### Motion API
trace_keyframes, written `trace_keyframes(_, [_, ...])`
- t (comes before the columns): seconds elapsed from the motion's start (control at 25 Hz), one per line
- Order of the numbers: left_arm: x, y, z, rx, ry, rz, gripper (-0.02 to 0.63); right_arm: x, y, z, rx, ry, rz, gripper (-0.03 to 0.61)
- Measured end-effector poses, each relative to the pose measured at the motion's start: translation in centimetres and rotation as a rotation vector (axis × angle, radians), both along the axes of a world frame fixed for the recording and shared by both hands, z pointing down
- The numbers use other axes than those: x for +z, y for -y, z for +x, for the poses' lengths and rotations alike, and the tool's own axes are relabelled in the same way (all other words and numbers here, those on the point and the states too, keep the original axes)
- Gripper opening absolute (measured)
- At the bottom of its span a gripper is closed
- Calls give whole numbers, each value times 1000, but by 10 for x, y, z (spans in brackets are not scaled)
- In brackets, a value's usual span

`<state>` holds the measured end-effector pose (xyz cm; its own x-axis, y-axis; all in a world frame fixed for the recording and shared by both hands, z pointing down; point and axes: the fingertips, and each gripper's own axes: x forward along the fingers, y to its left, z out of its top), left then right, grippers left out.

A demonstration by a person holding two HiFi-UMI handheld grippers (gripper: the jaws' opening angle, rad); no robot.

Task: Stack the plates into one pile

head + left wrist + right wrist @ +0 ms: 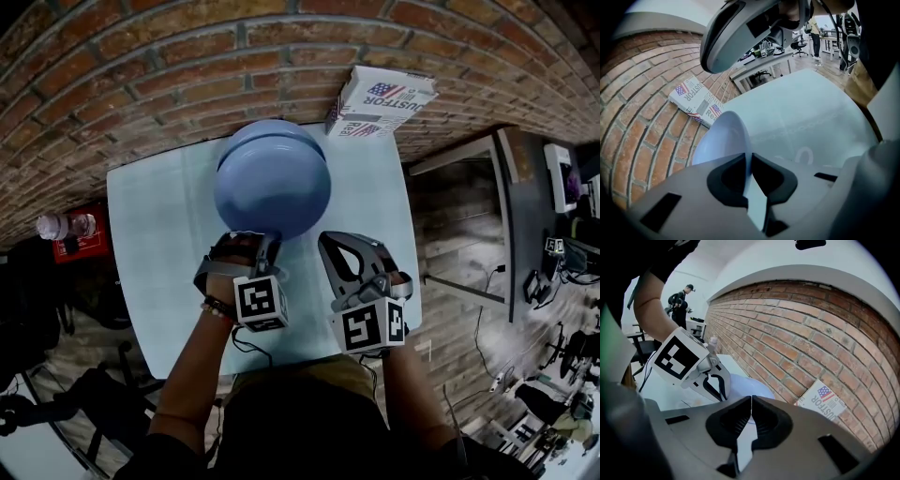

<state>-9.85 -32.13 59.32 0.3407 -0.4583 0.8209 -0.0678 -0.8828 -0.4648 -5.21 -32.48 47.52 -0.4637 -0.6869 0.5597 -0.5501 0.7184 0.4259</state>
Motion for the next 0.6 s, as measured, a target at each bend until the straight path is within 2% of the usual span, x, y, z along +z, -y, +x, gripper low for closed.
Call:
trace_keyframes(0.28, [11, -4, -4, -25, 2, -54, 36, -7, -3, 13, 36, -11, 12, 35])
trace_keyframes(0.6, [18, -4, -2, -47, -21, -48, 50, -13, -7, 25, 57, -22, 27, 35])
